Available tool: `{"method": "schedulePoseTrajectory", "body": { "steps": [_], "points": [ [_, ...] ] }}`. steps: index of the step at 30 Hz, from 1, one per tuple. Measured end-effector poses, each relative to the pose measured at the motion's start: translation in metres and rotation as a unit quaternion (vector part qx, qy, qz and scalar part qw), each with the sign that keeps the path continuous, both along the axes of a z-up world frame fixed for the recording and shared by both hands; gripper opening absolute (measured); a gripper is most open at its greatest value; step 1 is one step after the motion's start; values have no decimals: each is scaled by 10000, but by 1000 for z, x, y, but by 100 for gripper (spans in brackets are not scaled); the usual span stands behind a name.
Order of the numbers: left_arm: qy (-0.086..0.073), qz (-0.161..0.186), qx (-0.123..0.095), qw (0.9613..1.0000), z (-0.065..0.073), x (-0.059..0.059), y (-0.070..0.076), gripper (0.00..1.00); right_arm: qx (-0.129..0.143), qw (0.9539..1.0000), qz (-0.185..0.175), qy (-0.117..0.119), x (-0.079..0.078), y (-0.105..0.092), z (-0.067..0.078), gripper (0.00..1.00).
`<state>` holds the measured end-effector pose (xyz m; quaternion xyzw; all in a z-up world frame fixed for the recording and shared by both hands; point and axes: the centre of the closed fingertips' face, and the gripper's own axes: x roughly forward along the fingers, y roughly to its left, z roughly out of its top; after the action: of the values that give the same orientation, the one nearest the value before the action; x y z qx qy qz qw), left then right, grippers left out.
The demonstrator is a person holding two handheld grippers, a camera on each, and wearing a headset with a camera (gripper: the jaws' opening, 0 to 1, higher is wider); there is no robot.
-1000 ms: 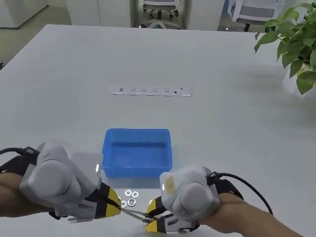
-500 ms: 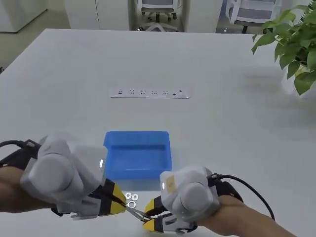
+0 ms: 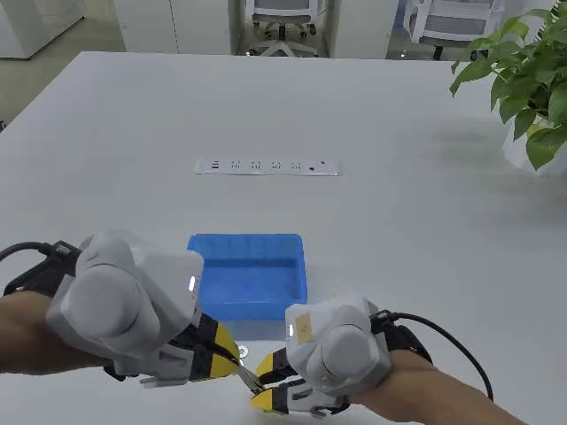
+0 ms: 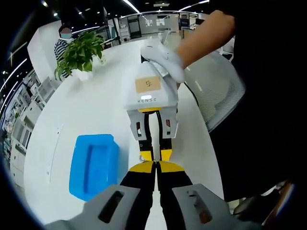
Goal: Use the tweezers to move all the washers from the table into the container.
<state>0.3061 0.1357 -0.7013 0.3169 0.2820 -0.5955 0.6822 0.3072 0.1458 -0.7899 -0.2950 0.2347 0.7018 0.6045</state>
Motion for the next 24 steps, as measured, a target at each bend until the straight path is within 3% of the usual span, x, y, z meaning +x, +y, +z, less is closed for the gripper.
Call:
{"method": "schedulePoseTrajectory", "body": {
  "steps": [14, 24],
  "points": [
    [-104, -26, -435, 9990, 4, 3, -16, 6, 131, 9998, -153, 87, -1, -3, 0, 10],
    [-14, 92, -806, 9967, 5, 5, -23, 6, 146, 9998, -128, 45, -1, -6, 0, 10]
  ]
}}
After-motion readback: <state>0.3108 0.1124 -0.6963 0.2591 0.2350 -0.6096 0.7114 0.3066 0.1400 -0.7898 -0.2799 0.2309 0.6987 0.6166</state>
